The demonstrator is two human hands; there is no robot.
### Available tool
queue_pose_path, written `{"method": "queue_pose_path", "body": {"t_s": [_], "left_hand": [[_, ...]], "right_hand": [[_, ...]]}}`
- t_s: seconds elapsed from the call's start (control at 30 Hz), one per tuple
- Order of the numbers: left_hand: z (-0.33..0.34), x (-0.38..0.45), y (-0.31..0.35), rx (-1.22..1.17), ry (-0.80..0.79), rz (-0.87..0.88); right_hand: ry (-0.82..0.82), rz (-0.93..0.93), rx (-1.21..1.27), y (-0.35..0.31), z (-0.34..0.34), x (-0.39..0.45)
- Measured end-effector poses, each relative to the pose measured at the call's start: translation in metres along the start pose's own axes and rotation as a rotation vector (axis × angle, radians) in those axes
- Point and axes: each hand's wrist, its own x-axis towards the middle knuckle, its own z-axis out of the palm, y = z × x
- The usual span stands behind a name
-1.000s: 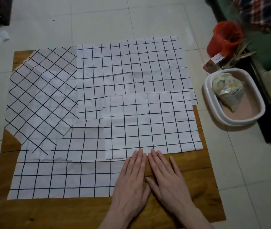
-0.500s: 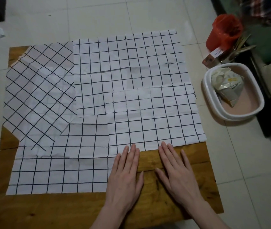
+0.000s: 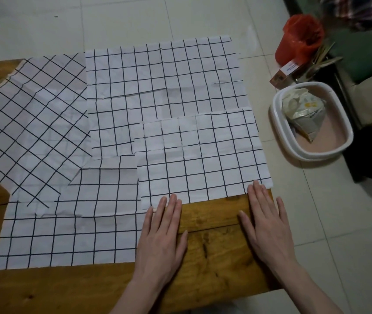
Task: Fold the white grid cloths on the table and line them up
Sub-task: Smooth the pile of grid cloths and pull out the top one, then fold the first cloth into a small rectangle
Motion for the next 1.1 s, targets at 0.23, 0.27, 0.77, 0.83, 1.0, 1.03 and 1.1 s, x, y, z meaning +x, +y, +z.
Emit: {"method": "queue_pose_path", "body": {"t_s": [0.23, 0.27, 0.77, 0.83, 1.0, 1.03, 1.1], "left_hand": [[-0.001, 0.004, 0.004, -0.049, 0.038, -0.027], [-0.001, 0.005, 0.004, -0.058, 0.045, -0.023], [-0.009, 0.012, 0.002, -0.032, 0.055, -0.009], [-0.013, 0.015, 0.005, -0.05, 0.076, -0.025], [-0.017, 0.025, 0.02, -0.106, 0.108, -0.013], [-0.016, 0.028, 0.024, -0.111, 0.105, 0.017], [-0.015, 0.033, 0.032, -0.115, 0.083, 0.062]], "right_hand": [[0.007, 0.034, 0.044, 0.005, 0.0, 0.003], [0.013, 0.043, 0.049, 0.005, -0.001, 0.004], [0.17, 0.119, 0.36, -0.002, -0.008, 0.013], [0.253, 0.149, 0.481, -0.002, -0.014, 0.019], [0.223, 0.458, 0.716, -0.004, -0.033, 0.044], [0.196, 0.517, 0.754, -0.004, -0.035, 0.05], [0.172, 0.595, 0.793, -0.003, -0.036, 0.058]]}}
